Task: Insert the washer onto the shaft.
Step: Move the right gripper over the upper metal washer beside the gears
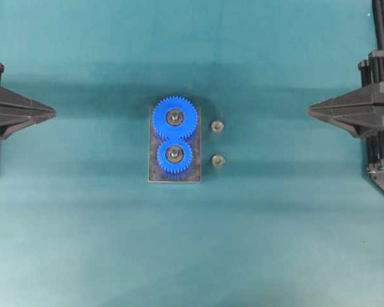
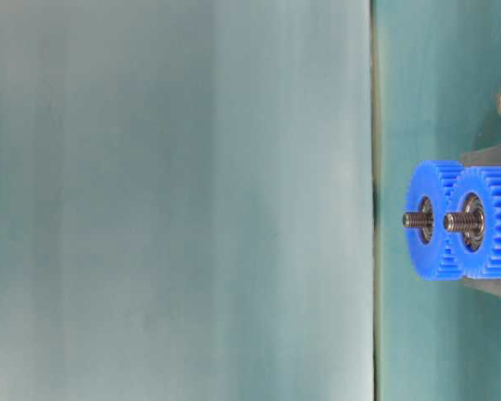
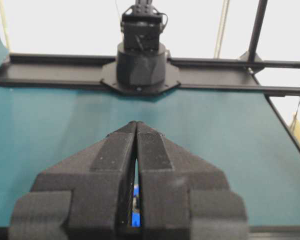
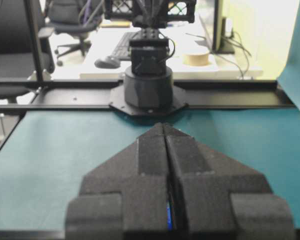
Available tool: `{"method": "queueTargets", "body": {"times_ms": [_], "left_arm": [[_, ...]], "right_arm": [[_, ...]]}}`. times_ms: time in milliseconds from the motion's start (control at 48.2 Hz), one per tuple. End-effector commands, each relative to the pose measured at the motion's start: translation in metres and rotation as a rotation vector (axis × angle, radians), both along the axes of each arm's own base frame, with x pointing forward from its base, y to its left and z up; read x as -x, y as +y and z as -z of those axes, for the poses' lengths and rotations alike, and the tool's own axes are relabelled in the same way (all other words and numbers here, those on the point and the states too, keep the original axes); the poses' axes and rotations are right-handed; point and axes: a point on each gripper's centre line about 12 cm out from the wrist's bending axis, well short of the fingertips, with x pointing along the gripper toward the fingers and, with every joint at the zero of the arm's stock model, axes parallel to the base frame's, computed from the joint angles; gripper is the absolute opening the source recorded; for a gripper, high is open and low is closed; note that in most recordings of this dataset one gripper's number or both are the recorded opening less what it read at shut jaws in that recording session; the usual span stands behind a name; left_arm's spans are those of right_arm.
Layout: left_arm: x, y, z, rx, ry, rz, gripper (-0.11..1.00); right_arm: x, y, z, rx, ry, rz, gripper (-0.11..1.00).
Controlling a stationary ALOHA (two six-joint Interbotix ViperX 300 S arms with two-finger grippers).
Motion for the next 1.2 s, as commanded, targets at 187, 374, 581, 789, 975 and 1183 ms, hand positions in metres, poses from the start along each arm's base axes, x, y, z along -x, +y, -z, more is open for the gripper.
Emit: {"method": "queueTargets", "body": {"times_ms": [187, 374, 581, 789, 975, 1183], "left_arm": [[-0.017, -0.002, 0.003, 0.013, 0.167, 0.008, 0.01], [-0.015, 0.0, 0.015, 0.004, 0.357, 0.0, 0.01], [-0.014, 0.0, 0.029, 0.009, 0.512, -0.003, 0.01], [-0.017, 0.0, 0.033, 0.009, 0.534, -0.004, 0.01], [-0.02, 0.0, 0.037, 0.009, 0.554, -0.004, 0.01], [-0.019, 0.0, 0.035, 0.009, 0.545, -0.004, 0.01]], "right_arm": [[-0.014, -0.01, 0.009, -0.135, 0.313, 0.054, 0.02], [-0.026, -0.023, 0.014, -0.155, 0.576, 0.106, 0.01], [-0.054, -0.042, 0.037, -0.167, 0.768, 0.168, 0.01], [-0.086, -0.055, 0.067, -0.127, 0.909, 0.187, 0.01], [-0.114, -0.061, 0.097, -0.139, 1.013, 0.188, 0.02], [-0.139, -0.067, 0.121, -0.14, 1.065, 0.187, 0.02]]}}
